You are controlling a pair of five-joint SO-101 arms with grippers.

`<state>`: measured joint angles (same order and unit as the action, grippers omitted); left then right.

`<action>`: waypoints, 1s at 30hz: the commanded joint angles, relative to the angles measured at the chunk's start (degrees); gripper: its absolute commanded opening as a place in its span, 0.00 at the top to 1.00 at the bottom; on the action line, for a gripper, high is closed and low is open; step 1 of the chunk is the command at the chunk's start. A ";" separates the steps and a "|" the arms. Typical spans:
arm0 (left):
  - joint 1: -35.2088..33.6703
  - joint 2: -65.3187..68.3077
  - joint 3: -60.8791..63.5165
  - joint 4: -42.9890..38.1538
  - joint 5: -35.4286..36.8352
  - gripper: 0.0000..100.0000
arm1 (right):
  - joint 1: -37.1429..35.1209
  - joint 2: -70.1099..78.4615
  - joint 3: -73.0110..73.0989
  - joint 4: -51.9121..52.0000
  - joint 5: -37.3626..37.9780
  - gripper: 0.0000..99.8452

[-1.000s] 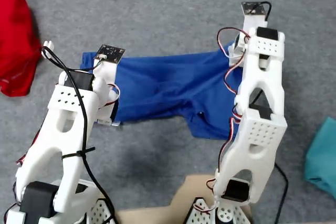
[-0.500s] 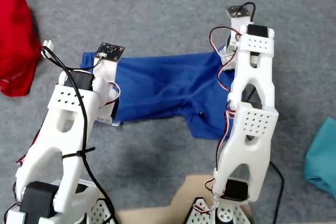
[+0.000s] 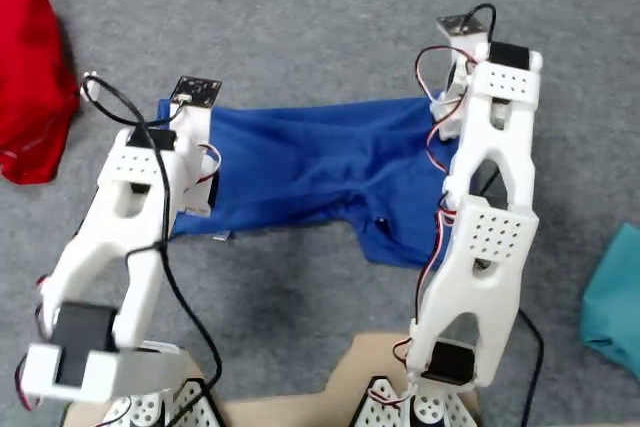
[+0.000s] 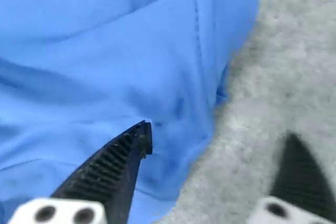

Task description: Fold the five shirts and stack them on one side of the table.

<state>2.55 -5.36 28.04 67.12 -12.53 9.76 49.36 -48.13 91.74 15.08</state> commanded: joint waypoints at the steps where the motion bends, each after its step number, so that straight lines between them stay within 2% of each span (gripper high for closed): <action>1: -0.44 4.97 -5.89 -0.62 0.44 0.98 | 1.01 -0.57 -10.15 5.01 0.53 0.52; 6: -1.05 12.09 -8.35 -0.62 0.09 0.98 | 0.31 -0.22 -21.14 9.67 0.53 0.52; 14: -1.49 17.45 -11.60 -0.70 0.00 0.98 | -3.47 3.21 -20.97 5.45 0.53 0.53; 16: -1.67 18.07 -12.84 -0.62 0.00 0.98 | -4.70 3.56 -21.41 5.45 0.53 0.60; 21: -1.76 19.47 -14.51 -0.62 0.00 0.98 | -5.41 2.51 -22.73 5.19 0.09 0.86; 23: -1.67 19.91 -15.21 -0.62 0.00 0.98 | -5.14 2.51 -23.96 5.27 0.44 0.93; 30: -1.67 20.18 -15.91 -0.62 0.00 0.98 | -5.85 5.41 -23.78 2.81 0.53 0.95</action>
<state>1.41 15.21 14.95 66.77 -12.35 5.01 53.67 -69.85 97.01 15.08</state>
